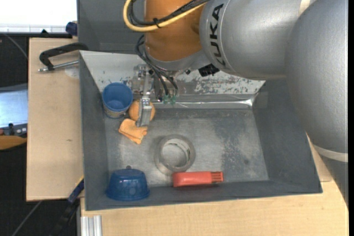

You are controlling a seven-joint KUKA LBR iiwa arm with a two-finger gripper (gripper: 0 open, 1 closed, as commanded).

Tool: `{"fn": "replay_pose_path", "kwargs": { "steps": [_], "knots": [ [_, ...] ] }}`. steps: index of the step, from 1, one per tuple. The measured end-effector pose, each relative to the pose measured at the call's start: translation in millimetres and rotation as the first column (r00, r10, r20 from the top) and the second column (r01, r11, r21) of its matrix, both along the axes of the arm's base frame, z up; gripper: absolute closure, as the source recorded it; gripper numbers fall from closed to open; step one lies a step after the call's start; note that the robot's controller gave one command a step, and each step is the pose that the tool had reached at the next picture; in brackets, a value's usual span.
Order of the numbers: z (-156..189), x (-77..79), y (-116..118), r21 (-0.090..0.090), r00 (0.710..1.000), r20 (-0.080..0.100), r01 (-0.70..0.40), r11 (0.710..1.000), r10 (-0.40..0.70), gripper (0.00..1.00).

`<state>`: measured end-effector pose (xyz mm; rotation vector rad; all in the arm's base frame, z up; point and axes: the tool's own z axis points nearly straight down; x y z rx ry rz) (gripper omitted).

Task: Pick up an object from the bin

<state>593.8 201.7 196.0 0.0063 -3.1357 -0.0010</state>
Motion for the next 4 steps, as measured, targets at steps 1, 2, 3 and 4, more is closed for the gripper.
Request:
{"fn": "replay_pose_path", "kwargs": {
  "steps": [1, 2, 3, 4],
  "knots": [
    [6, 1.6, -1, 0.002, 1.000, 0.008, 0.003, 1.000, -0.003, 0.00],
    [-32, 3.4, -1, 0.003, 0.988, 0.014, -0.156, 0.988, 0.156, 0.00],
    [-66, 0.9, 1, 0.001, 0.859, 0.010, -0.512, 0.859, 0.512, 0.00],
    [-90, 9.2, 7, 0.000, 0.847, 0.016, -0.532, 0.847, 0.532, 0.00]
  ]
}}
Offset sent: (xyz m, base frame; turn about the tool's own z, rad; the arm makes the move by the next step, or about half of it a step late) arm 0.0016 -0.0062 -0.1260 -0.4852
